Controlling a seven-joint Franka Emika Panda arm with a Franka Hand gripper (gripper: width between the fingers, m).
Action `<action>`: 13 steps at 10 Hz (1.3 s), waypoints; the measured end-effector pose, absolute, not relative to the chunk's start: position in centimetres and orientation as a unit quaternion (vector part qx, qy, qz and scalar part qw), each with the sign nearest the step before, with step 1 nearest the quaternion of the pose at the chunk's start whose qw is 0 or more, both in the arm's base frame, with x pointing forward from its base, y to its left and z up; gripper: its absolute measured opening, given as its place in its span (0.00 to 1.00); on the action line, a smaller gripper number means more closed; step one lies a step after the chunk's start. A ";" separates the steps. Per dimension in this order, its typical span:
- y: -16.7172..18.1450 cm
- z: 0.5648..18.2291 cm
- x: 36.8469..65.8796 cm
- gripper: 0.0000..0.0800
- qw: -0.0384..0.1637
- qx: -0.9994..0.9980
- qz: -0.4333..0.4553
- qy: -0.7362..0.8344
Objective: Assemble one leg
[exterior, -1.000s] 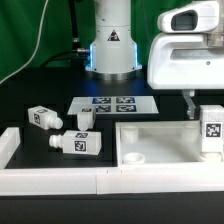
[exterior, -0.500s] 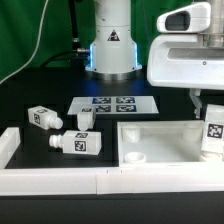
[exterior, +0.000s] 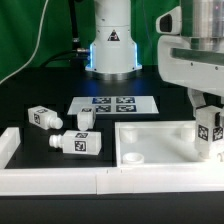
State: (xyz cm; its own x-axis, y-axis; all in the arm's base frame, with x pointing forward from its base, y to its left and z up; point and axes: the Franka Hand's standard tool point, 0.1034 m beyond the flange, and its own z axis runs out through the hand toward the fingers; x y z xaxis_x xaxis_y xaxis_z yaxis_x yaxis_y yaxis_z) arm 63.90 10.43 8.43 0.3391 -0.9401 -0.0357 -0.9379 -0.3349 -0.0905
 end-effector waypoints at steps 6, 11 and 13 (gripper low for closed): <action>10.8 8.2 63.5 0.63 0.037 -0.855 -0.010 0.517; 11.2 7.9 63.0 0.81 0.028 -0.945 0.000 0.325; 10.9 7.6 62.9 0.81 0.016 -0.987 0.000 0.159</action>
Offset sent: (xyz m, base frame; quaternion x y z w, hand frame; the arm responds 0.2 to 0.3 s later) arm 0.0000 0.0000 0.0000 0.0000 0.0000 0.0000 1.0000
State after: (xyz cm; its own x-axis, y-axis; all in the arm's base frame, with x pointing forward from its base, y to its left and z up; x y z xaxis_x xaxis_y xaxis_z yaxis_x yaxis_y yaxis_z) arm 62.94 10.89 7.63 0.9494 -0.3140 -0.0052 -0.3140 -0.9489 -0.0313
